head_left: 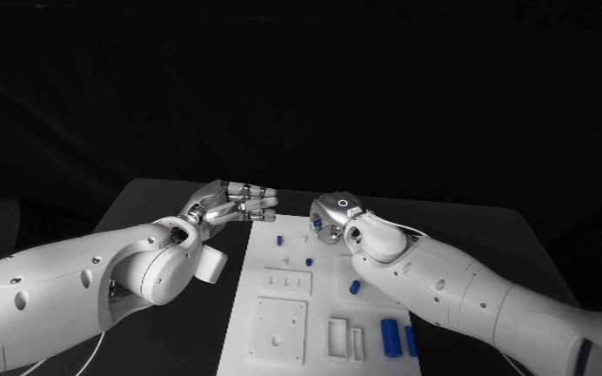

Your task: Assemble the parts on the task board

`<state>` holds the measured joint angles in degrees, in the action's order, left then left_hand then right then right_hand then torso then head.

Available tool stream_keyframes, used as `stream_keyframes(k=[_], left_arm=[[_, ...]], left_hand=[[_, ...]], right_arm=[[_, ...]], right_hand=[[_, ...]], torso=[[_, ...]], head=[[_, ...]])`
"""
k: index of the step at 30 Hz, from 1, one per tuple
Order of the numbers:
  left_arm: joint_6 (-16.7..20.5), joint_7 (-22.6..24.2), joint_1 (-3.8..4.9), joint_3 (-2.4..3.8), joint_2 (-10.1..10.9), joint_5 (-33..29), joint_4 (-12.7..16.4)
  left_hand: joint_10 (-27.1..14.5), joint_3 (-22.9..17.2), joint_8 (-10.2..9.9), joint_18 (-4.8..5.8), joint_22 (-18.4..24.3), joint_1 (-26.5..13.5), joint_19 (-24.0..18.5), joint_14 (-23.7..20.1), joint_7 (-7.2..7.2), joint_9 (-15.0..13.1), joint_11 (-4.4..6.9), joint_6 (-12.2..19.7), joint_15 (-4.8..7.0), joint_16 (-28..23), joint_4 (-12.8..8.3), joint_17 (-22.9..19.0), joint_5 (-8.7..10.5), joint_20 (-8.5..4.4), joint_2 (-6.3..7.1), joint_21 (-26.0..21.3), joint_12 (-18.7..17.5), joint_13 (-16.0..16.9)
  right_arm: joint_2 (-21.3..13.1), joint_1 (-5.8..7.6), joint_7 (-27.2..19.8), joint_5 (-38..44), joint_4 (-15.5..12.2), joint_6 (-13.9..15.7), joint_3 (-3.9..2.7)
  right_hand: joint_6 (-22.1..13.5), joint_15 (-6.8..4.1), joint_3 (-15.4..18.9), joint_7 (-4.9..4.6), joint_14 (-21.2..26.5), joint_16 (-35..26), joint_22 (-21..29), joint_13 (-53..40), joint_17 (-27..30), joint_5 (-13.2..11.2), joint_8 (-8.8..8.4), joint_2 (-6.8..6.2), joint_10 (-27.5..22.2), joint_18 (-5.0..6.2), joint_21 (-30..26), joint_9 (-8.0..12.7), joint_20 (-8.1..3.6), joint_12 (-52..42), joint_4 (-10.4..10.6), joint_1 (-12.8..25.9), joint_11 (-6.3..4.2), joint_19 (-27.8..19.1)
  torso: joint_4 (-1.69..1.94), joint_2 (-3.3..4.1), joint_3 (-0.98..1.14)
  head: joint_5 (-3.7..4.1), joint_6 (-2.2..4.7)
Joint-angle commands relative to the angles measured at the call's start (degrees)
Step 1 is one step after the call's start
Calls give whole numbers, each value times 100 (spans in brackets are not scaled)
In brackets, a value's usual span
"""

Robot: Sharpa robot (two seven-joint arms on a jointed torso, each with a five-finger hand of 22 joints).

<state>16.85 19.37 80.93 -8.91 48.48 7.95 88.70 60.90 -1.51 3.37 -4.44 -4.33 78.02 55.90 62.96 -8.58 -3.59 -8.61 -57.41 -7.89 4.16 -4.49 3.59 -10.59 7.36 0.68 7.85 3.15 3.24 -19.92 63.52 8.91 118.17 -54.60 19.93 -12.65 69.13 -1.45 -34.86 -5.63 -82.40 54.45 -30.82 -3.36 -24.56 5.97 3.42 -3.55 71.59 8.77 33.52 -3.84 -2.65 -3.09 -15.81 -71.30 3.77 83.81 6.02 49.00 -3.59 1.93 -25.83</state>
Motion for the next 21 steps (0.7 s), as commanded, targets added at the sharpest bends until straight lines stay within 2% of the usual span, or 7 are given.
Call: stream_keyframes(k=[1, 3, 10, 13, 21], left_arm=[[-40, 24, 29, 6, -16, -35, 27], [-35, 23, 39, 6, -18, -35, 33], [-15, 17, 85, 6, -30, -36, 56], [-9, 8, 117, 5, -41, -36, 54], [8, -14, 211, 4, -47, -36, 73]], left_hand=[[-29, 21, 17, 23, 6, 52, 27, -9, -21, -7, -6, 12, -22, -4, 6, 6, 36, 12, -17, 20, 21, 7], [-29, 21, 17, 23, 6, 52, 27, -9, -21, -7, -6, 12, -22, -4, 6, 6, 36, 12, -17, 20, 21, 7], [-31, 16, 18, 21, 6, 63, 29, -9, -22, -7, -6, 16, -23, -5, 12, 6, 35, 12, -13, 20, 21, 8], [-31, 16, 18, 21, 6, 63, 29, -9, -22, -7, -6, 16, -23, -5, 12, 6, 35, 12, -12, 20, 21, 8], [-34, 15, 17, 20, 6, 73, 29, -10, -23, -7, -7, 14, -24, -5, 27, 6, 40, 13, 7, 20, 21, 7]], right_arm=[[50, 25, 192, 191, 33, 296, -6], [77, 40, 207, 194, 52, 331, -8], [168, 79, 211, 192, 152, 374, -11], [194, 86, 194, 180, 189, 361, -11], [243, 91, 127, 102, 250, 242, -11]], right_hand=[[6, -39, 9, -1, 0, 39, -17, -5, -9, -59, 22, -32, 59, 74, -35, -2, -26, -21, 16, -28, -65, 31], [6, -39, 9, -1, 0, 39, -17, -5, -9, -59, 22, -32, 59, 74, -35, -2, -26, -21, 16, -28, -65, 31], [7, -38, 16, -4, 1, 42, -41, -5, -12, -46, 20, -30, 60, 74, -52, -1, -25, -21, 18, -35, -64, 34], [0, -34, 12, -4, 1, 42, -59, -5, -13, -43, 20, -37, 53, 75, -61, -1, -22, -22, 14, -39, -61, 36], [1, -35, 42, -4, 2, 43, -101, -5, -16, 5, 20, -54, 57, 78, -88, -1, -22, -21, 4, -41, -62, 41]], torso=[[17, 21, -17], [23, 25, -20], [59, 65, -51], [55, 66, -57], [71, 121, -87]], head=[[-18, 10], [-19, 13], [11, 33], [-5, 16], [3, 34]])
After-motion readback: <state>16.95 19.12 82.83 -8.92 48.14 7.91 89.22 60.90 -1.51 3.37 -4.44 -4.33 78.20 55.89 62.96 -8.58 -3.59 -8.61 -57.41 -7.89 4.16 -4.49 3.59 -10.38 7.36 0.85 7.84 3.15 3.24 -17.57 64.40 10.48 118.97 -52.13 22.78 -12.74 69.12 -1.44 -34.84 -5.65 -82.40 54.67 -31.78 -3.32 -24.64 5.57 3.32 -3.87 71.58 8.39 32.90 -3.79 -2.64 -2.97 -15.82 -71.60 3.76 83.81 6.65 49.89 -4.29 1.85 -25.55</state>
